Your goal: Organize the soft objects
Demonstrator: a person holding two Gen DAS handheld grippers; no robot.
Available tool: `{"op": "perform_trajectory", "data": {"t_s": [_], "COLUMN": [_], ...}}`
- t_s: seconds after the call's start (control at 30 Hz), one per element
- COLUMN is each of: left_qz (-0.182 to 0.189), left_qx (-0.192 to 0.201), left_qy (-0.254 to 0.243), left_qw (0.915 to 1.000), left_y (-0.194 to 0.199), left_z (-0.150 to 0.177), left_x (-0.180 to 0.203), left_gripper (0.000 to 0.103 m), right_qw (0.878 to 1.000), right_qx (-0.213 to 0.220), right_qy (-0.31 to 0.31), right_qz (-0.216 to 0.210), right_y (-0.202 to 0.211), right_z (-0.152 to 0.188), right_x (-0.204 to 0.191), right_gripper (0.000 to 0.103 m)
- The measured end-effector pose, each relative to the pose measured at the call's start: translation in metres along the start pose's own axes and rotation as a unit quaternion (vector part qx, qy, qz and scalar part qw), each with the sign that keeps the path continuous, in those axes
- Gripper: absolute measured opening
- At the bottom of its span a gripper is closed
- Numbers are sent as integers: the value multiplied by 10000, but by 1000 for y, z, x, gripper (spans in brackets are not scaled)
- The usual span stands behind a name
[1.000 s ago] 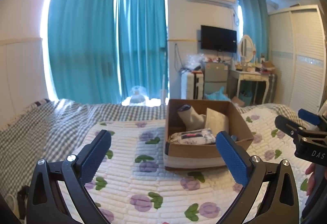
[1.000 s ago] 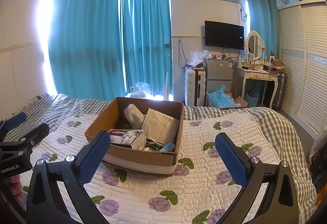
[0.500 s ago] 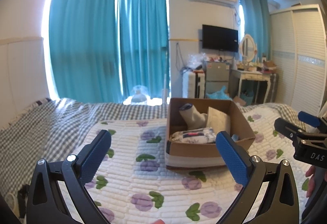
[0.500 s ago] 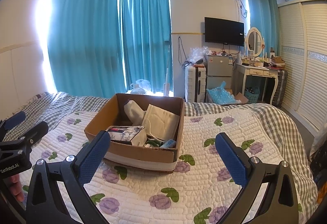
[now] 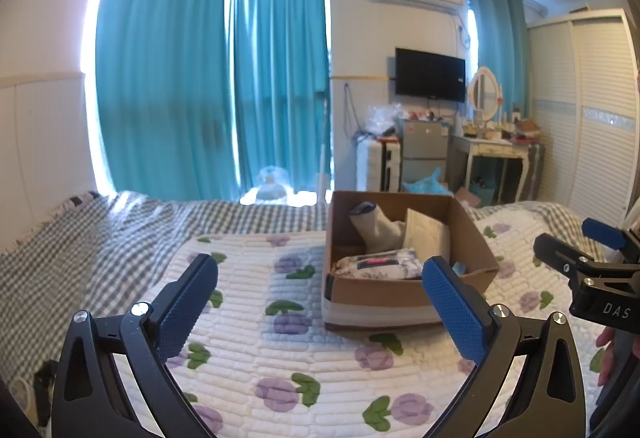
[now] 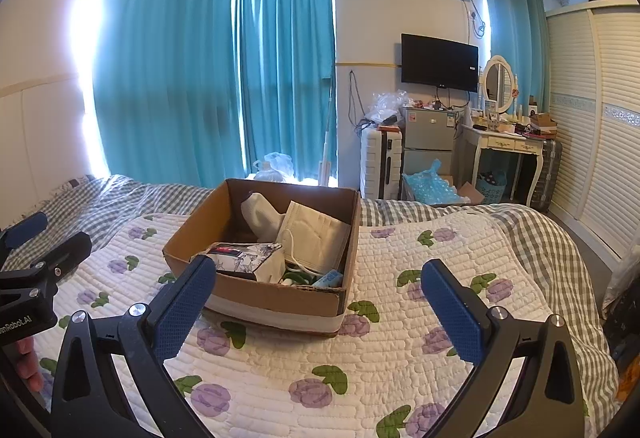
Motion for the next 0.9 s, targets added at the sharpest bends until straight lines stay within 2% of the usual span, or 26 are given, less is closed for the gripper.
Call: {"op": "perform_trajectory", "data": {"t_s": [0.9], "left_qz": [58], "left_qx": [-92], "left_qy": [25], "left_qw": [9999], "left_y": [-3], "left_z": [2], "left_x": [-1], "left_gripper": [103], "right_qw": [10000], "right_qx": [-42], "right_qy": [-1], "right_qz": [-11], "right_y": [-1], "right_z": [5], "right_x": [-1], "right_gripper": [103]}}
Point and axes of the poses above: each gripper's, at about its wrist camera, not at the fingertips, and y roughly against the way its jaws point, x to its right, z to its underside, the point moved 5 cm from there along -y, roughly the way its jaws point, and after that the axes turned 9 degrees about y, right-handed, at the moved point
